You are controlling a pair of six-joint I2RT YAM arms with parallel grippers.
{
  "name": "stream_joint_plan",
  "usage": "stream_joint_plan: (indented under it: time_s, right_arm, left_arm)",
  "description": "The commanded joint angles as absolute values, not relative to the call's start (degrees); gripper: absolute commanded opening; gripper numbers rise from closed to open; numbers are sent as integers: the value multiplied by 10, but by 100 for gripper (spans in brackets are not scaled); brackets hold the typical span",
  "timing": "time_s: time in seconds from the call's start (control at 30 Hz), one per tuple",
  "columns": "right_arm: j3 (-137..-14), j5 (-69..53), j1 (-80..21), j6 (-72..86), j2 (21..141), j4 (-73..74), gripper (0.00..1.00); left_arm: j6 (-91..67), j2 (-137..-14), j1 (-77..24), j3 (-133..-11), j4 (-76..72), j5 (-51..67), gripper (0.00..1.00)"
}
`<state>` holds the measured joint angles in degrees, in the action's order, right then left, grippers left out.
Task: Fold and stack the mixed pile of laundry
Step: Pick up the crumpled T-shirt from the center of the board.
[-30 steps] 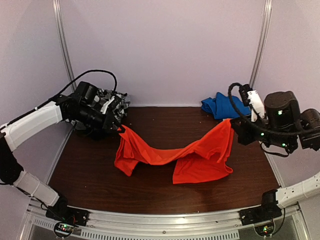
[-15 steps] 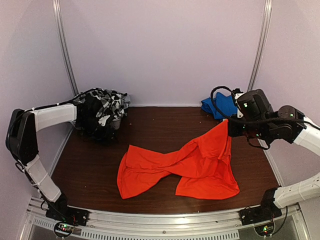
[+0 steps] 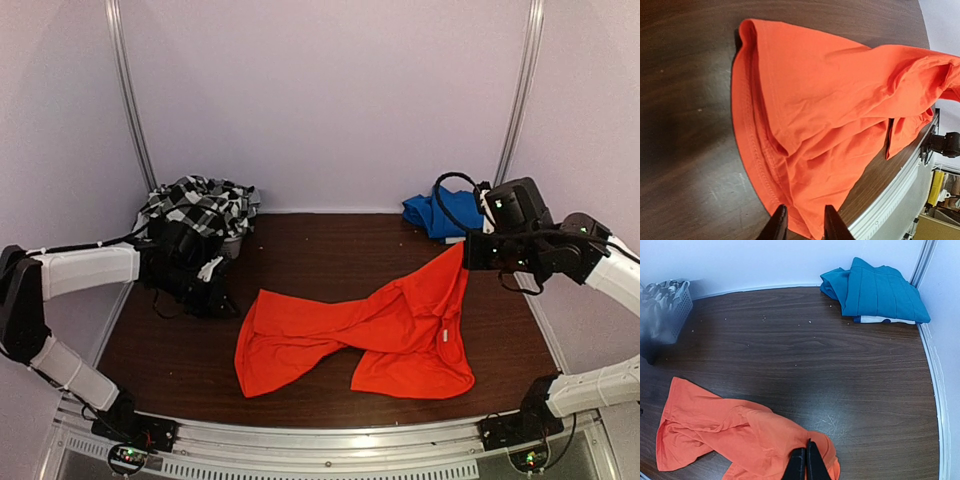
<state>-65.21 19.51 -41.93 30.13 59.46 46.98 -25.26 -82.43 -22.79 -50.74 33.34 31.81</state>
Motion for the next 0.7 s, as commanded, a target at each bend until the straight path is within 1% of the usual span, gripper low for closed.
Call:
stream_joint_plan:
  time_s: [0.0,0.1,0.23,0.4,0.57,0.67]
  right_arm:
    - [-657,177,-411,292,603,448,0]
    - [-655,175,-408,291,606,448,0]
    - [-653,173,-406,292,603,448,0]
    - [-647,172,-403,292,595,452,0]
    - [-647,174,-400,292,589,461,0]
    - [-647,176,-399,294,584,466,0]
  left_arm:
    - [-309,-838,-273,-503,254,361,23]
    - [-340,-850,-300,-492,225,362,21]
    - [-379,-878,-303,-477,189,365,20]
    - [-390,-930,-303,-480,169,363,20]
    - [-417,-976,-303,-479,149,354,23]
    - [-431,-985,-302,-477,152,336,29]
